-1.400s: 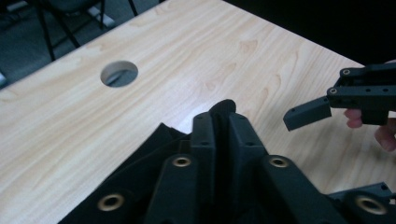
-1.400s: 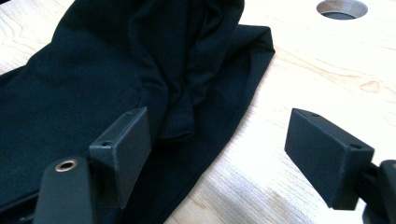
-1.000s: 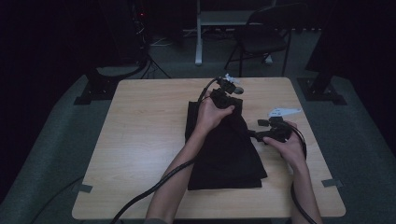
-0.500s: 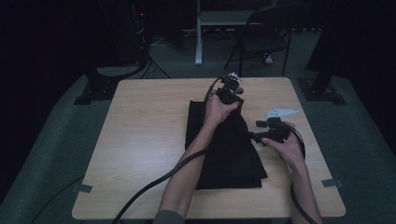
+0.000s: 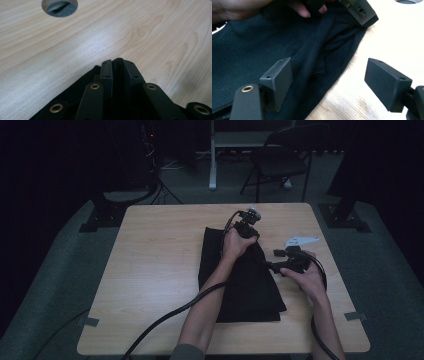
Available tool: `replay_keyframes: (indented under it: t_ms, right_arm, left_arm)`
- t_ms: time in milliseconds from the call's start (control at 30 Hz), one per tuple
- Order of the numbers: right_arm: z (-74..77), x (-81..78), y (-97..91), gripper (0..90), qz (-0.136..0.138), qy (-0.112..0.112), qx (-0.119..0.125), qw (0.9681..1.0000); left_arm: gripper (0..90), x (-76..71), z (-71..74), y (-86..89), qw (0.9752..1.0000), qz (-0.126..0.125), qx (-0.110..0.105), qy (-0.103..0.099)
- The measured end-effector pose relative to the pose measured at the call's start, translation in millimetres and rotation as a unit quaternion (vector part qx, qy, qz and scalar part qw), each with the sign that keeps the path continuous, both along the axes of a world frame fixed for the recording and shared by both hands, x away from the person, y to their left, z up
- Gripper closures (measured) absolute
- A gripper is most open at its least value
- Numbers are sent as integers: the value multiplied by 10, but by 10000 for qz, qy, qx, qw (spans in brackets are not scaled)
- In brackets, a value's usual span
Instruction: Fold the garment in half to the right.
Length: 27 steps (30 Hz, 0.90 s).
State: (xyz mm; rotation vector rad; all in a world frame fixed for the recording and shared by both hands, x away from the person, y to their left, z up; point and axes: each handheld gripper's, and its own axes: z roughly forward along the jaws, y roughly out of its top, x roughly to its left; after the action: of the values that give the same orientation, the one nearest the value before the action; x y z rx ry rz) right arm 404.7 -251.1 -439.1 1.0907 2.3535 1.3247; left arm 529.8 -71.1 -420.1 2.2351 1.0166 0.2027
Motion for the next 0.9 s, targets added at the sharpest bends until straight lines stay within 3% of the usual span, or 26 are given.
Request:
replay_keyframes:
  t_ms: [200,400,700,900]
  right_arm:
    - [1,-1,15,217,21,3,-29,10000]
    - [11,-3,1,216,-1,-23,-11,10000]
    - [20,-10,17,216,8,-61,-36,10000]
    - [13,-7,34,216,17,-46,-80,10000]
  left_arm:
    - [748,-21,-4,-7,10000,-55,-41,-20]
    - [640,-85,86,41,9990,-185,-365,-191]
    - [466,-243,380,304,9946,-275,-848,-522]
    - [404,-369,585,557,9925,-264,-948,-722]
